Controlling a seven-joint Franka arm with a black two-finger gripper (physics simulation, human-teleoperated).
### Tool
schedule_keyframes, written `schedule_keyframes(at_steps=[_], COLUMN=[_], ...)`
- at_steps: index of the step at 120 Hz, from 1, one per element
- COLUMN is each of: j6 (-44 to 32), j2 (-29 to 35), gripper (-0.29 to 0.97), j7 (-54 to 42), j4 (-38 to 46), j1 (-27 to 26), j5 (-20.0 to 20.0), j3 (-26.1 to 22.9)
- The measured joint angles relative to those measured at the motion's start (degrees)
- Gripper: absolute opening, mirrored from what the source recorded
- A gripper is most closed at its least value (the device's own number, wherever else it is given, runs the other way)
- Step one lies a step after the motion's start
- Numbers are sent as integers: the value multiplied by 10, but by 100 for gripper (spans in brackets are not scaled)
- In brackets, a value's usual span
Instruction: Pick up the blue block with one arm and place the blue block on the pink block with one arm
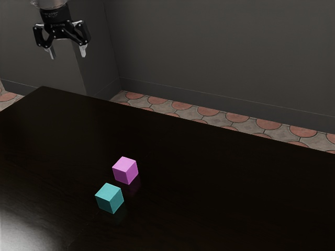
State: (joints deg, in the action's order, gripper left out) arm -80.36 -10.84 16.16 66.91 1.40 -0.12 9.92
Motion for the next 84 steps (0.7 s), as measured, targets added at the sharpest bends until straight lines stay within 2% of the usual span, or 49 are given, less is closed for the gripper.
schedule_keyframes(at_steps=[17, 27, 37, 60, 74, 80, 84], j6=[-2, 0, 4, 21, 30, 33, 28], j2=[1, 52, 94, 120, 114, 142, 185], gripper=[68, 68, 68, 68, 68, 68, 68], j7=[0, 1, 1, 0, 1, 2, 2], j4=[-1, -58, -75, -76, -14, 38, 105], j1=[0, 2, 7, -24, -51, -67, -63], j5=[0, 1, 1, 0, 1, 2, 2], j3=[1, -11, -40, -62, -57, -50, -49])
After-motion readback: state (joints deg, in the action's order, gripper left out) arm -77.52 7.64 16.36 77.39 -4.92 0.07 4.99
